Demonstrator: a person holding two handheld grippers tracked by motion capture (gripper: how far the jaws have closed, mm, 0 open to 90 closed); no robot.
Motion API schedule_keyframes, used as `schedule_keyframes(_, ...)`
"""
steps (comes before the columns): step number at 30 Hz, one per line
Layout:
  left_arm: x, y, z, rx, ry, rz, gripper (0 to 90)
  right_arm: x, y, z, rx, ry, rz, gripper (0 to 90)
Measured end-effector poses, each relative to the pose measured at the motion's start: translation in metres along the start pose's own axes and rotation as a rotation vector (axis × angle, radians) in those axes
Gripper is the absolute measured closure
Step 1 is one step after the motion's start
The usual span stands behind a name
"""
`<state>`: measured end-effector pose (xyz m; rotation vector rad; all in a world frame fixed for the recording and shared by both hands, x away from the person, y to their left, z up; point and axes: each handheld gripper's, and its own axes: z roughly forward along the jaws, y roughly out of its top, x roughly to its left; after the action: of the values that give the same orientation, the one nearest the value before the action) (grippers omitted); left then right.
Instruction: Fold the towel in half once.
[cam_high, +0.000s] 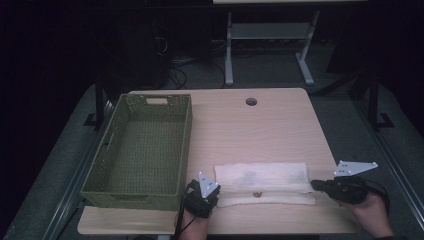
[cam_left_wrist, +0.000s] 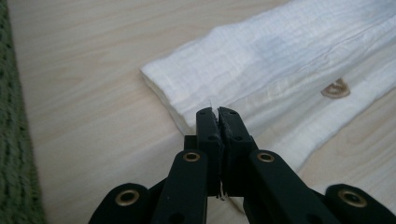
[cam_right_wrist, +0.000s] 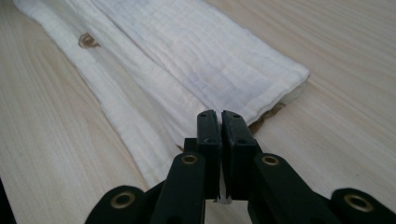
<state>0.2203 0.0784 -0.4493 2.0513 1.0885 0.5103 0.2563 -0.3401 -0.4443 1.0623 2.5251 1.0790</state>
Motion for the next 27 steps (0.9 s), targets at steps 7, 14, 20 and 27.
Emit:
schedule_keyframes(7, -0.002, -0.008, 0.002, 0.043, -0.020, -0.002, 87.3, 0.001, -0.006, 0.003, 0.030, 0.030, 0.002, 85.2)
schedule_keyframes(14, -0.003, -0.001, -0.006, 0.017, -0.027, 0.011, 76.2, 0.000, -0.004, -0.001, -0.013, 0.079, 0.007, 73.7)
schedule_keyframes(20, -0.004, 0.010, -0.006, -0.011, -0.033, 0.028, 74.8, 0.002, 0.000, -0.006, -0.056, 0.069, -0.004, 72.9)
schedule_keyframes(27, 0.003, 0.019, 0.008, -0.009, -0.041, 0.038, 72.0, -0.003, 0.006, -0.007, -0.082, 0.065, -0.003, 72.9)
